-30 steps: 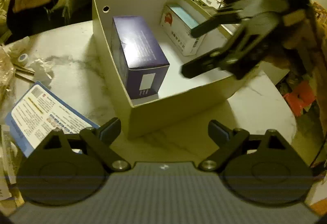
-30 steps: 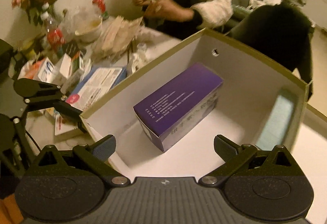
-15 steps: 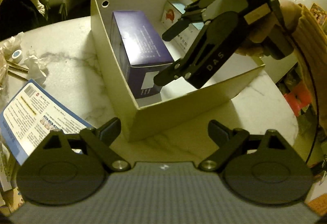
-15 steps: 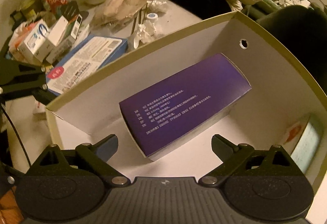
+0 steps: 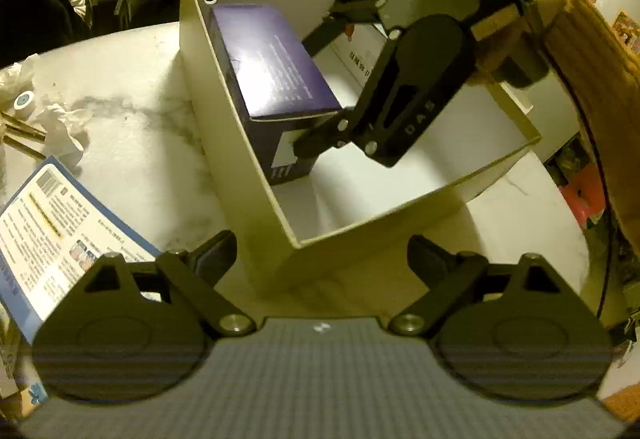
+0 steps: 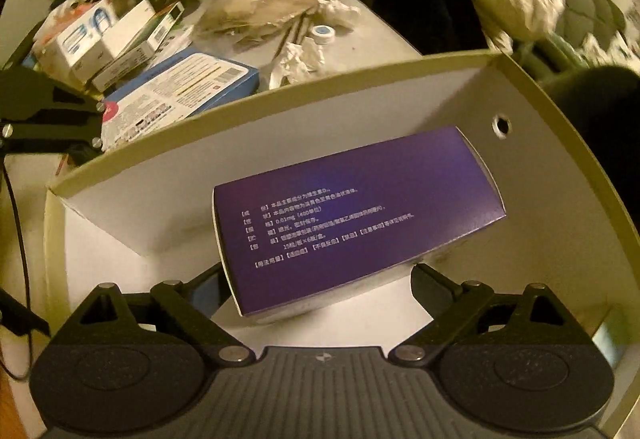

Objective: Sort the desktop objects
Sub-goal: 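Push the lying purple box upright against the box wall with the right gripper, then withdraw the right gripper and swing the left gripper to the medicine pile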

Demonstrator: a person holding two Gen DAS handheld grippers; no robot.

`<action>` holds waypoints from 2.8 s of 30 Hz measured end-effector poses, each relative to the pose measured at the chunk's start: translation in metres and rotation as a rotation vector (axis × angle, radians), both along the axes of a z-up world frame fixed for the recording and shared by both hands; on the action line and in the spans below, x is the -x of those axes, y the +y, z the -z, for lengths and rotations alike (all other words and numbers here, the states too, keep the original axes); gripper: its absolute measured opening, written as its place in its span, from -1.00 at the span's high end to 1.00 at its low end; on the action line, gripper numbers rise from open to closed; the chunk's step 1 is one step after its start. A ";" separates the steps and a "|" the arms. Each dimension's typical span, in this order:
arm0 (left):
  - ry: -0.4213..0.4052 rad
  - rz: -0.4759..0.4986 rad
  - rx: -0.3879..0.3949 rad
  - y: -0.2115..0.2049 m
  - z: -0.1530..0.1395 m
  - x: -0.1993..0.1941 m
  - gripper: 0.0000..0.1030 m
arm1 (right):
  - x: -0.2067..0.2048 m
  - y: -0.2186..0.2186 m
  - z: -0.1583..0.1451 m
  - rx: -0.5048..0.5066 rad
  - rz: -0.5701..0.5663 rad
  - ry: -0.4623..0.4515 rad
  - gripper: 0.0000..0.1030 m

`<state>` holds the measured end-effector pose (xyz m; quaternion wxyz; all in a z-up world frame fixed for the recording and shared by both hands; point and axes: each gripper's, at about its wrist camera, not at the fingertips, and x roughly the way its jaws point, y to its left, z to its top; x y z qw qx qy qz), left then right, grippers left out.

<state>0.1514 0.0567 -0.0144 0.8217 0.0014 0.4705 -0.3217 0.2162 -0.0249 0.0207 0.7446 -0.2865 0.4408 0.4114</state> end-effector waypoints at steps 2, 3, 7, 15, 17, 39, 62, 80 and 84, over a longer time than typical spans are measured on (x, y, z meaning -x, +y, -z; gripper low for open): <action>0.002 0.002 0.000 -0.002 0.002 -0.002 -0.82 | -0.005 0.001 0.000 0.007 -0.032 -0.005 -0.86; 0.003 0.003 0.000 -0.002 0.002 -0.003 -0.82 | -0.008 0.002 0.000 0.010 -0.042 -0.007 -0.86; 0.008 0.001 0.004 -0.003 0.003 -0.005 -0.82 | -0.020 0.005 0.000 0.009 -0.061 -0.023 -0.86; 0.016 0.002 0.005 -0.005 0.005 -0.007 -0.82 | -0.040 0.012 0.003 -0.010 -0.043 -0.049 -0.86; 0.016 0.001 0.005 -0.005 0.005 -0.007 -0.82 | -0.044 0.013 0.004 -0.007 -0.032 -0.054 -0.86; 0.039 -0.222 0.054 0.041 0.000 0.042 -0.89 | -0.015 -0.002 -0.018 -0.060 0.137 -0.120 -0.87; 0.041 -0.769 0.056 0.168 -0.017 0.121 -1.00 | 0.101 -0.064 -0.070 -0.346 0.504 -0.150 -0.98; 0.087 -1.121 0.156 0.231 -0.008 0.100 -0.54 | 0.181 -0.064 -0.075 -0.404 0.477 -0.260 -0.99; 0.116 -1.169 0.192 0.238 0.000 0.100 0.06 | 0.190 -0.059 -0.073 -0.411 0.463 -0.267 -0.99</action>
